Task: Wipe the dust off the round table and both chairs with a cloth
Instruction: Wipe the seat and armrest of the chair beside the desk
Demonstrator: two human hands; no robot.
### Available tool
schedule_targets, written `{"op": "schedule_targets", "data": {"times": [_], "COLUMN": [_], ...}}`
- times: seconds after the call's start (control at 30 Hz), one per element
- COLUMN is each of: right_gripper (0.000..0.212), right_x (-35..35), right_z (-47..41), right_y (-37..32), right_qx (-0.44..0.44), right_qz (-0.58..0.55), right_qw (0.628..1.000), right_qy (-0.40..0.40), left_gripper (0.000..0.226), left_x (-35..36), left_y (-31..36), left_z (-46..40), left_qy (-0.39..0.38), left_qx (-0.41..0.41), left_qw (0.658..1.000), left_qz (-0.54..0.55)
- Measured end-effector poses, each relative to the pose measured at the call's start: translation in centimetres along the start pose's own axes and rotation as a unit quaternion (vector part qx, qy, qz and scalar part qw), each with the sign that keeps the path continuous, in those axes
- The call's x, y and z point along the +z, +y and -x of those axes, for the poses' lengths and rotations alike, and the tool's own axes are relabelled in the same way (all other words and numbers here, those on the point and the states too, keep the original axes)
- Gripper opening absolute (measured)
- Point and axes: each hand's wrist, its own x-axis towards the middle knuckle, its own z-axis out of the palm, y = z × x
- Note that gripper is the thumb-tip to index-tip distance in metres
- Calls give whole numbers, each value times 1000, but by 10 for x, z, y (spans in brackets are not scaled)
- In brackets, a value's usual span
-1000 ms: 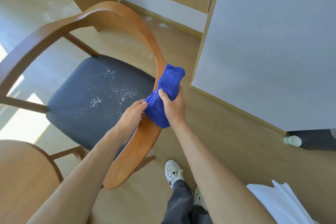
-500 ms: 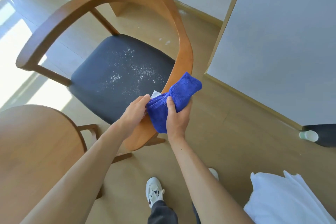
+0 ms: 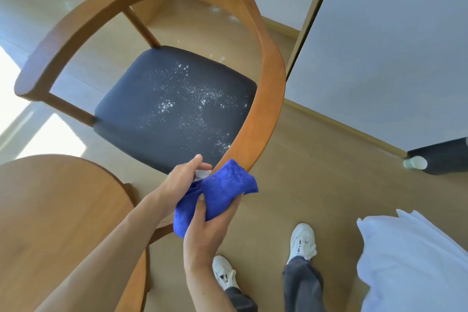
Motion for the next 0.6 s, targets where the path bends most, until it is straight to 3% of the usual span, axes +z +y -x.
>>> {"op": "schedule_targets", "data": {"times": [0.2, 0.33, 0.43, 0.6], "right_gripper": [70, 61, 58, 49], "right_x": [-19, -27, -26, -5], "right_z": [-52, -102, -127, -176], "right_y": [-18, -39, -56, -99], "right_qx": [-131, -244, -288, -287], "right_qz": [146, 347, 426, 504], "right_qw": [980, 897, 843, 802], "right_qy": [-40, -126, -158, -143], "left_gripper": [49, 46, 43, 37], "left_x": [-2, -3, -12, -42], "left_y": [2, 6, 7, 2], "left_z": [-5, -4, -1, 6], "left_qy": [-24, -48, -51, -18], "left_qx": [26, 22, 22, 14], "left_qw": [999, 998, 998, 999], "left_qz": [6, 29, 34, 36]}}
